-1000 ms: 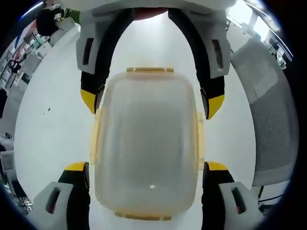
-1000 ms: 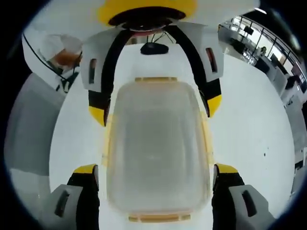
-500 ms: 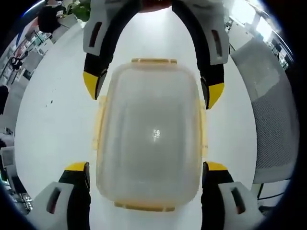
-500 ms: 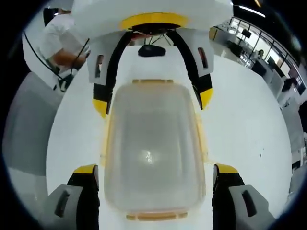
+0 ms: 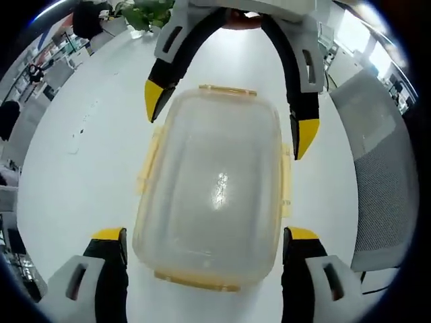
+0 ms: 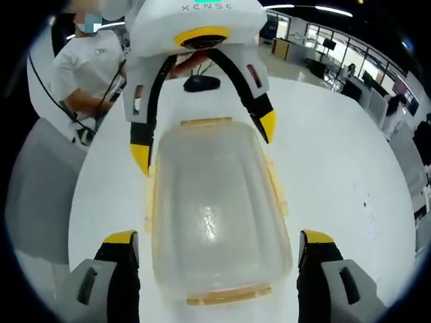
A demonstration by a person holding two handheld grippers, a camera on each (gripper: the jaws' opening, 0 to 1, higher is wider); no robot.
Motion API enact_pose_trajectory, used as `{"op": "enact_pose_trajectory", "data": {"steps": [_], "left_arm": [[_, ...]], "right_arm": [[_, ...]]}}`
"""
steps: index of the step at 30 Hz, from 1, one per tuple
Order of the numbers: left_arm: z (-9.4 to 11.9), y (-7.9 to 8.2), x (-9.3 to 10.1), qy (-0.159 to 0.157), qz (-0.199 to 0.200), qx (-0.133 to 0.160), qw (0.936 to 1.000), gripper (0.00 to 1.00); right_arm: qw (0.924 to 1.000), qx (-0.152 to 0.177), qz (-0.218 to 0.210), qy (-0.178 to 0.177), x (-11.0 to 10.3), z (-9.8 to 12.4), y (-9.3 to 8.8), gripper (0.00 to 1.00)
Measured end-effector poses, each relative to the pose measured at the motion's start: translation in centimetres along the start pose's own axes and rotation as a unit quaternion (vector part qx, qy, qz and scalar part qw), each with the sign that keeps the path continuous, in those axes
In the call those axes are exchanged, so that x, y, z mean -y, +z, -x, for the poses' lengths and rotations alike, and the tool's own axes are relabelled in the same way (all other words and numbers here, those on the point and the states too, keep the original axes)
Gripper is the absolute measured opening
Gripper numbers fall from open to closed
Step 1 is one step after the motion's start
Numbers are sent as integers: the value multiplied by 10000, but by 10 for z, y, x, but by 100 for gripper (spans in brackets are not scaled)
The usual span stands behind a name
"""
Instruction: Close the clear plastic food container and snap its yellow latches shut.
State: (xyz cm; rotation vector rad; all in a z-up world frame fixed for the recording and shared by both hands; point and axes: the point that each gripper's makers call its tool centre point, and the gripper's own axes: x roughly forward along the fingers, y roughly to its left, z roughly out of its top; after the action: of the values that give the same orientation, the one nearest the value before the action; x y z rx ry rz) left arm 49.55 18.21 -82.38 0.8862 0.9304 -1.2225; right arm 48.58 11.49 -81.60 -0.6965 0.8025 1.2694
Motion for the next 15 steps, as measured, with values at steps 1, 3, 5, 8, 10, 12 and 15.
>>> {"op": "enact_pose_trajectory", "data": {"steps": [1,3,5,8,10,12,15], "left_arm": [[1,-1,0,13,33,26,10000,97],[1,-2,-1,37,88,60,9999,97],[2,-4,-1,59,175,82,9998,97],[4,-7,-2,103,328,182,9992,97],[5,-8,-1,117,454,253,9986,97],[6,-11,-2,163,500,284,9982,97],[7,-16,-1,192,562,322,9977,96]], "right_arm": [[10000,20,-27,-14,0,1,0,100],[9999,101,-58,-45,0,3,1,100],[9998,134,-135,-67,1,4,0,100],[9995,208,-184,-120,1,5,0,100],[9991,270,-287,-141,1,6,0,100],[9988,325,-319,-188,1,8,0,100],[9981,389,-421,-245,2,11,-1,99]]}}
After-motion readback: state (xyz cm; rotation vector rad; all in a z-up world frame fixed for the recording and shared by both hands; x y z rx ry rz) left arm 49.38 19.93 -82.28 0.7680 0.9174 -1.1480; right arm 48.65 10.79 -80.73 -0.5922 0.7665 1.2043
